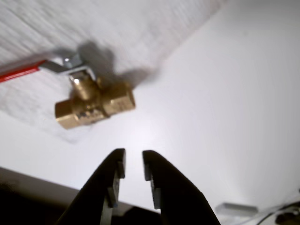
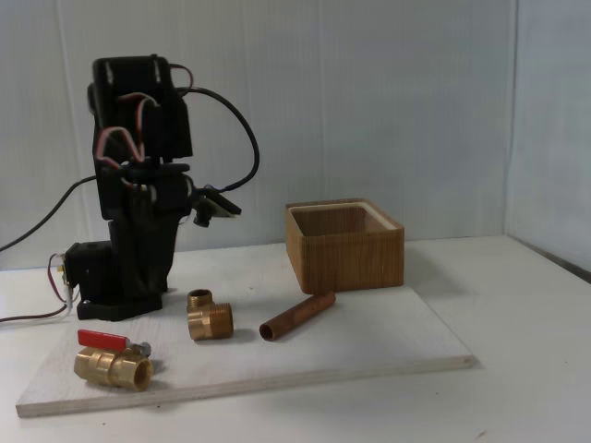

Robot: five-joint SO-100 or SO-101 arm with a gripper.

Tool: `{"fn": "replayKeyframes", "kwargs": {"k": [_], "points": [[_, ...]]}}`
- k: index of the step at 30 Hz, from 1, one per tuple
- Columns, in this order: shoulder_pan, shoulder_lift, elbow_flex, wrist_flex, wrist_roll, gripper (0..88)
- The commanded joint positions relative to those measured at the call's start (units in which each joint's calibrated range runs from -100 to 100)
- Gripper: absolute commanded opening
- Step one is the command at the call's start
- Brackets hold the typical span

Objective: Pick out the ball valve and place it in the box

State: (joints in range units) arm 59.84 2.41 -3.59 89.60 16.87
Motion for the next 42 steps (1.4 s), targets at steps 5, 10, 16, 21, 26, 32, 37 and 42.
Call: {"fn": "replayKeyframes", "kwargs": {"k": [5, 10, 16, 21, 26, 32, 37, 42], "points": [[6.4, -1.3, -3.1, -10.0, -12.6, 2.5], [10.3, -1.3, -5.9, -4.1, -15.9, 2.5], [10.7, -1.3, -7.1, 2.7, -15.9, 2.5], [10.8, -1.2, -7.0, 3.2, -21.1, 2.5], [11.0, -0.3, -4.9, 6.7, -30.9, 2.6], [11.5, -0.4, 0.3, 8.4, -35.1, 3.0], [11.7, -0.4, 2.6, 8.6, -37.1, 3.0], [11.7, -0.4, 3.1, 8.2, -39.0, 2.6]]}}
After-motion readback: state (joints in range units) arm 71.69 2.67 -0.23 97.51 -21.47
